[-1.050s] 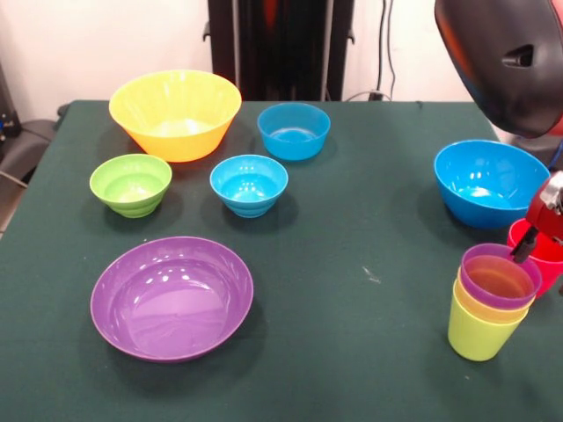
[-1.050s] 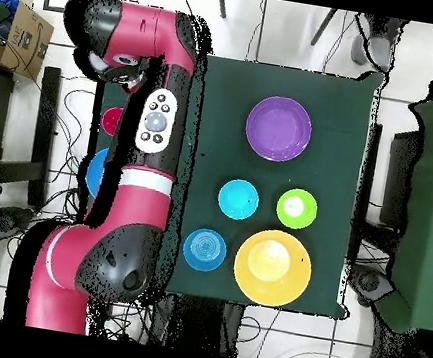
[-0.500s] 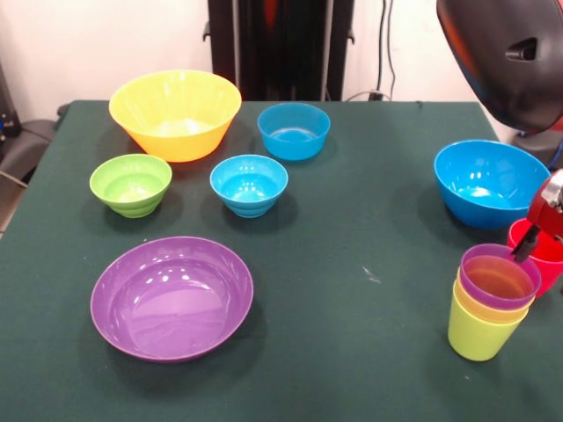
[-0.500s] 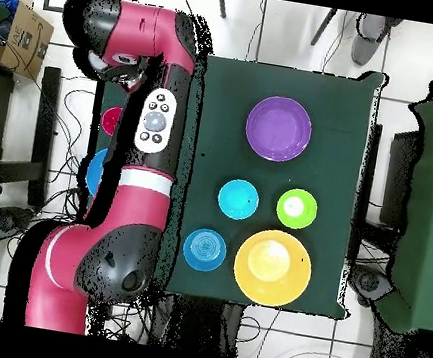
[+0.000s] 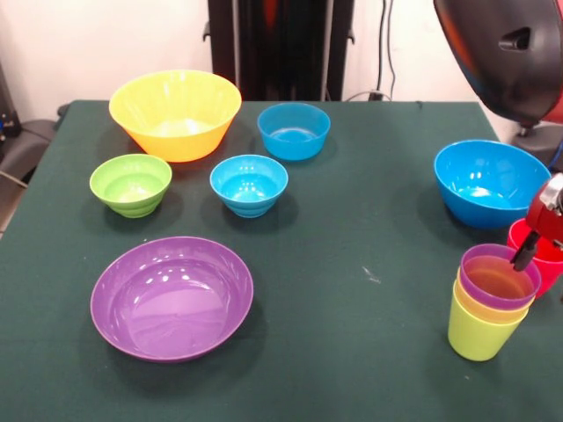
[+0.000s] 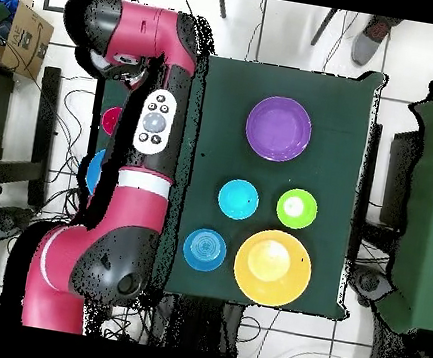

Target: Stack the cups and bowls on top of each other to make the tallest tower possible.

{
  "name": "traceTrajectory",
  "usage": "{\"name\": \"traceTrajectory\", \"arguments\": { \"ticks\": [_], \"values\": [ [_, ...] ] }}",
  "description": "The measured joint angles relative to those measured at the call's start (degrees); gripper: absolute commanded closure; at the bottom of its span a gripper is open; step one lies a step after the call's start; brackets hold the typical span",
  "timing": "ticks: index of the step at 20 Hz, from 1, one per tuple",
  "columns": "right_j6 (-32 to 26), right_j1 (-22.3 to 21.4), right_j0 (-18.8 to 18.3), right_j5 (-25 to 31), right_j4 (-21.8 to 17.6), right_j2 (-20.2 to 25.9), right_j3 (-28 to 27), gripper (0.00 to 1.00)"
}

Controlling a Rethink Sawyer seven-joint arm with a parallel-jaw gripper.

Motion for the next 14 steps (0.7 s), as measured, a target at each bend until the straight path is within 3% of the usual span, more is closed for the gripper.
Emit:
{"name": "traceTrajectory", "arguments": {
  "ticks": [14],
  "values": [
    [0.0, -3.65, 0.71, -2.93, -0.01, 0.02, 4.83, 0.0]
  ]
}}
